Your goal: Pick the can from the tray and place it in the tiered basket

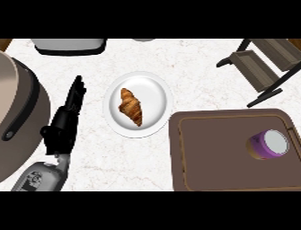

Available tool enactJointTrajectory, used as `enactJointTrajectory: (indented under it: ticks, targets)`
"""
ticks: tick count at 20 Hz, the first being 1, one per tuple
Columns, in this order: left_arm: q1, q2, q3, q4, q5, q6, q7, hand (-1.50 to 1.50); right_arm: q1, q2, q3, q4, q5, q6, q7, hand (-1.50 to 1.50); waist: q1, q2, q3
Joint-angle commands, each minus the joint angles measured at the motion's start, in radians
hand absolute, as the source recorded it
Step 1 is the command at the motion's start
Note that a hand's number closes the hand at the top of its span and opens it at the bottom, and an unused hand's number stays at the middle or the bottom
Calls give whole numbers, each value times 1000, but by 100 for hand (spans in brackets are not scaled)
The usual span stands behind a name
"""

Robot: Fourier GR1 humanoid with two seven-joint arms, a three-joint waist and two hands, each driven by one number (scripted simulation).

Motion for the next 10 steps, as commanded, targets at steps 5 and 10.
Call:
enactJointTrajectory:
  ticks: [5,10]
  targets:
    - [13,-49,8,9,-43,-4,-4,0,57,4,24,-83,103,85,24,-150,-1,0,0]
    - [-31,-57,54,36,-40,-57,11,0,31,24,63,-39,214,76,-4,-150,3,2,0]
